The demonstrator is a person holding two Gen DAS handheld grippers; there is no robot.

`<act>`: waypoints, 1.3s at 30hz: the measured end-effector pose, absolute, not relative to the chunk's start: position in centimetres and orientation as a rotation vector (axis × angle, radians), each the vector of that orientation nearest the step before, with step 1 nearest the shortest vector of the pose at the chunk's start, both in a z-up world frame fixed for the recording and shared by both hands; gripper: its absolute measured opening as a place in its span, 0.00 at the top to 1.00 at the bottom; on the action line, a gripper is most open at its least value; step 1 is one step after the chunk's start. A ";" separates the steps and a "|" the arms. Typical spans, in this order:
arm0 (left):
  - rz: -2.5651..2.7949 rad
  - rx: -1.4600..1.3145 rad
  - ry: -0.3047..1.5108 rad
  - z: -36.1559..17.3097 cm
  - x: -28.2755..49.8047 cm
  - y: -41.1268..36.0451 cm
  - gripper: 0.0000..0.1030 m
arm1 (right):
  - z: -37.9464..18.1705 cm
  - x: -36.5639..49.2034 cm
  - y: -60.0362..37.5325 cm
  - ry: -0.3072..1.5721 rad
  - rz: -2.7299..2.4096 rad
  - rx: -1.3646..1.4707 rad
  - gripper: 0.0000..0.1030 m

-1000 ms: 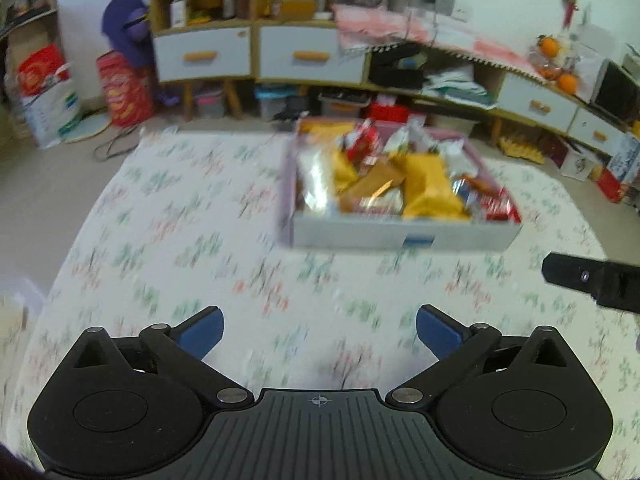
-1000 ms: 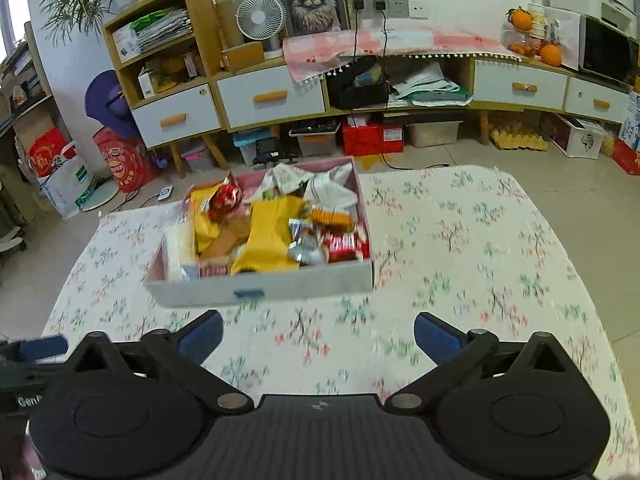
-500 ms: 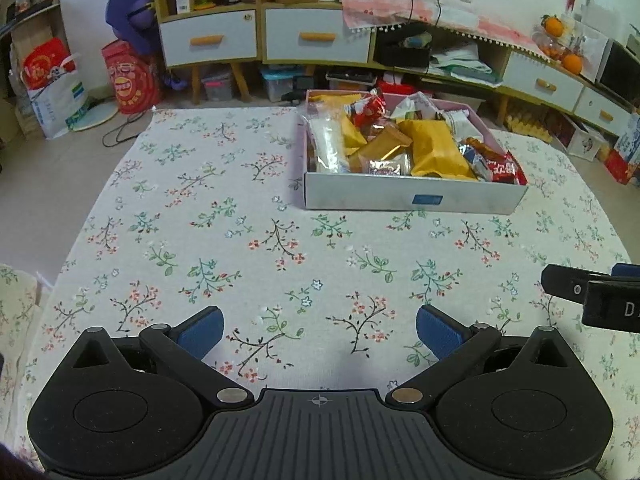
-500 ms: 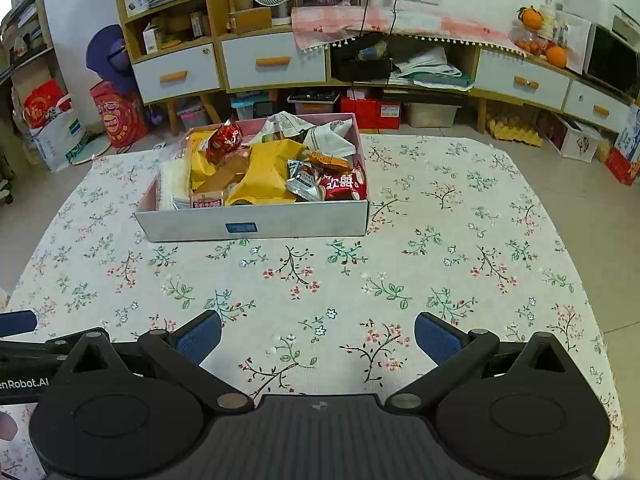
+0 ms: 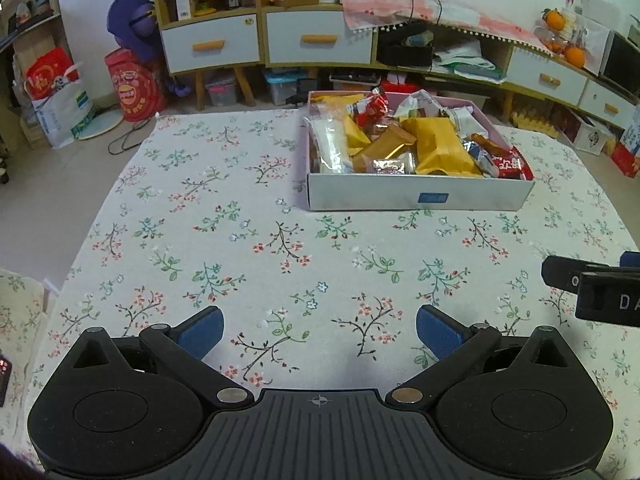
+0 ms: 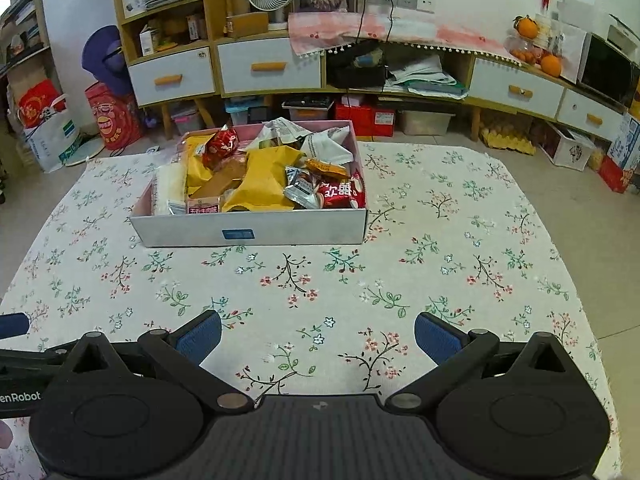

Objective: Organize snacks

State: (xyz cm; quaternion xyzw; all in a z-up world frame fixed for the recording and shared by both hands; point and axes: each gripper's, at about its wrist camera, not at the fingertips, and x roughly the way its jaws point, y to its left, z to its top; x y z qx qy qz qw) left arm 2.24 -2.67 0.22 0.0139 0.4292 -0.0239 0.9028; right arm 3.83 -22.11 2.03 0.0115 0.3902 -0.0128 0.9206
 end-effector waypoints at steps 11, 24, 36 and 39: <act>-0.033 0.019 0.886 0.3 2.6 -2.9 0.00 | 2.4 3.6 -21.9 0.797 -0.015 0.022 0.24; -0.018 -0.004 0.858 1.2 2.6 -2.1 0.00 | 2.6 3.5 -21.7 0.784 -0.015 0.040 0.24; -0.011 -0.009 0.861 1.3 2.7 -1.7 0.00 | 2.5 3.7 -21.1 0.787 -0.012 0.031 0.24; -0.011 -0.018 0.866 1.4 2.8 -1.6 0.00 | 2.5 3.6 -21.2 0.791 -0.016 0.039 0.24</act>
